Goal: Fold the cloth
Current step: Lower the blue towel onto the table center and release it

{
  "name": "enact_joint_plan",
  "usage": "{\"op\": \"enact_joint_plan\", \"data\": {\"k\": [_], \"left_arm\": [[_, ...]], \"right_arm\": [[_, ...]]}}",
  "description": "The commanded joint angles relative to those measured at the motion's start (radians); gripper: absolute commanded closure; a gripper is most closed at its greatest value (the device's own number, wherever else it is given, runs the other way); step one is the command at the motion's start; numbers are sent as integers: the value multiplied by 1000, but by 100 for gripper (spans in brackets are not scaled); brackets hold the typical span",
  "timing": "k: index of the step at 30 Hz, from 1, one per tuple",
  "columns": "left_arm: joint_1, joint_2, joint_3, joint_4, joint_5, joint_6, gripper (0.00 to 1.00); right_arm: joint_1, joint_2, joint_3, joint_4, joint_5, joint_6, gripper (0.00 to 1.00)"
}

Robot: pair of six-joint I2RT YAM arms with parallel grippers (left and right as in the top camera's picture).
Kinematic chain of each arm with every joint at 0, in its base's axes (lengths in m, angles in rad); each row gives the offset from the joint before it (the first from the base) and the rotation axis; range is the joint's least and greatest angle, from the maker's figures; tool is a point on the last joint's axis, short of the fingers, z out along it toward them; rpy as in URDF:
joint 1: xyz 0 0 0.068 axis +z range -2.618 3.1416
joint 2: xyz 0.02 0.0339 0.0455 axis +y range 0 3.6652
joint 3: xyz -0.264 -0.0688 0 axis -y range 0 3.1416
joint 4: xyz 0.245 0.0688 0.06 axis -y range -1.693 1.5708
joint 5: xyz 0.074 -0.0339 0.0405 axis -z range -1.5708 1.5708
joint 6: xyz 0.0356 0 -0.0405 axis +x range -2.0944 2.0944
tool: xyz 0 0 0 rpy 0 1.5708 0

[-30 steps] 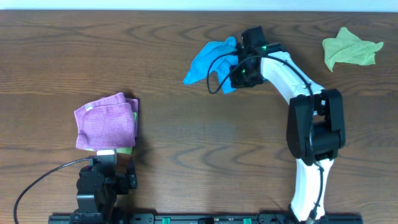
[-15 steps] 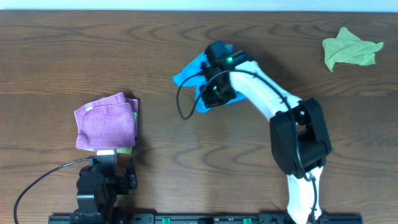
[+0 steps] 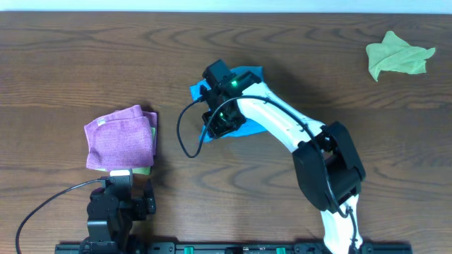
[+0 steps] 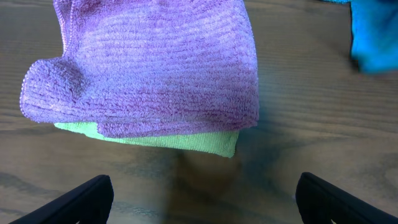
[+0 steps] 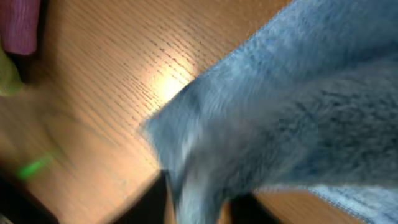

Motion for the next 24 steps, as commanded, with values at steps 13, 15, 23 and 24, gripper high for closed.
{"op": "enact_joint_plan", "data": {"k": [13, 15, 23, 24], "left_arm": [[4, -6, -36, -47, 12, -13, 5], [4, -6, -36, -47, 12, -13, 5], [4, -6, -36, -47, 12, -13, 5], [4, -6, -36, -47, 12, -13, 5]], "right_arm": [[-150, -314, 3, -21, 80, 62, 30], [-200, -363, 2, -60, 82, 77, 30], [-360, -403, -87, -193, -27, 83, 36], [-365, -410, -121, -180, -38, 83, 40]]}}
